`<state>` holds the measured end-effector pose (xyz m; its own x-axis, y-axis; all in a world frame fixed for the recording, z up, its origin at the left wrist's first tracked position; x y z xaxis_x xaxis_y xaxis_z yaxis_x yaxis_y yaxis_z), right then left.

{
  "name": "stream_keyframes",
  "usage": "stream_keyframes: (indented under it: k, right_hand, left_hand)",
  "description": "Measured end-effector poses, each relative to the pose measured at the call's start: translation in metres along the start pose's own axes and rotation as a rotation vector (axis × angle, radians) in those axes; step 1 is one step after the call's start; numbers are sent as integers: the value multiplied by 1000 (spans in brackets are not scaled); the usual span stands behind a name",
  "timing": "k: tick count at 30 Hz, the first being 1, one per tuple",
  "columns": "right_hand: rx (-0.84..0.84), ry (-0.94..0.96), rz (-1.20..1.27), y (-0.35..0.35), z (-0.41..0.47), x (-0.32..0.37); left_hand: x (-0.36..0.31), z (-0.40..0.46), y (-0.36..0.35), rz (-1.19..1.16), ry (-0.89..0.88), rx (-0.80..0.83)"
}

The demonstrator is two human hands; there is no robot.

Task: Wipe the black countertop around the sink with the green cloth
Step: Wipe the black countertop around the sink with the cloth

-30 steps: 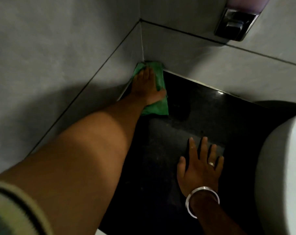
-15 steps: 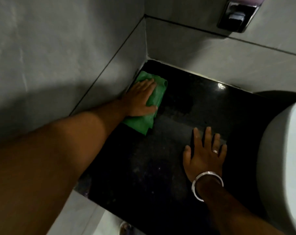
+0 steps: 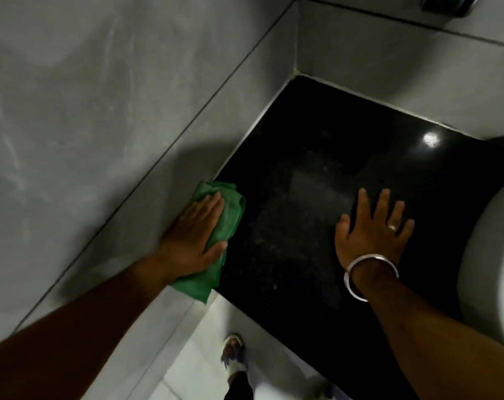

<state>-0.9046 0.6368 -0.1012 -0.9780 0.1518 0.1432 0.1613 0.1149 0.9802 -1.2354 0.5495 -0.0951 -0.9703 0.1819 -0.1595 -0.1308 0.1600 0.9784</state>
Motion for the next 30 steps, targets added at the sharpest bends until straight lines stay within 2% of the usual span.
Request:
stream_keyframes:
  k: [4, 10, 13, 17, 20, 22, 24, 26, 28, 30]
  right_hand:
    - [21, 11, -13, 2, -3, 2]
    - [23, 7, -50, 1, -3, 3]
    - [43, 13, -54, 1, -5, 4]
    - [92, 10, -71, 3, -8, 5]
    - [32, 45, 215, 19, -19, 12]
    - [5, 200, 397, 33, -28, 33]
    - [147, 408, 380, 39, -32, 69]
    - [360, 528, 211, 37, -28, 110]
    - [477, 564, -37, 33, -20, 143]
    - [555, 515, -190, 31, -11, 157]
  left_hand:
    - [3, -59, -9, -34, 63, 11]
    - [-17, -52, -13, -61, 168, -28]
    - [-55, -26, -13, -91, 125, -29]
    - [-110, 16, -18, -139, -42, 112]
    - [-107, 17, -9, -299, -190, 186]
    - [-83, 2, -1, -382, -154, 107]
    - [-55, -12, 5, -357, 52, 8]
    - [-39, -13, 8, -311, 256, 18]
    - [-39, 0, 10, -338, 278, 107]
    - [-44, 15, 11, -378, 241, 179]
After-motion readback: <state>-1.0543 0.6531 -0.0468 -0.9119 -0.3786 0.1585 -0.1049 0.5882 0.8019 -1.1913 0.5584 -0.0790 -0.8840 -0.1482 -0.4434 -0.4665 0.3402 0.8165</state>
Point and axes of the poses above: each hand's wrist, its own z-axis towards the middle knuckle, its own y-axis out of the back of the hand, x = y × z, the point moved 5 cm from there along z, towards the middle knuckle, and after that the axes turned 3 degrees about -z, right-handed, at the moved point
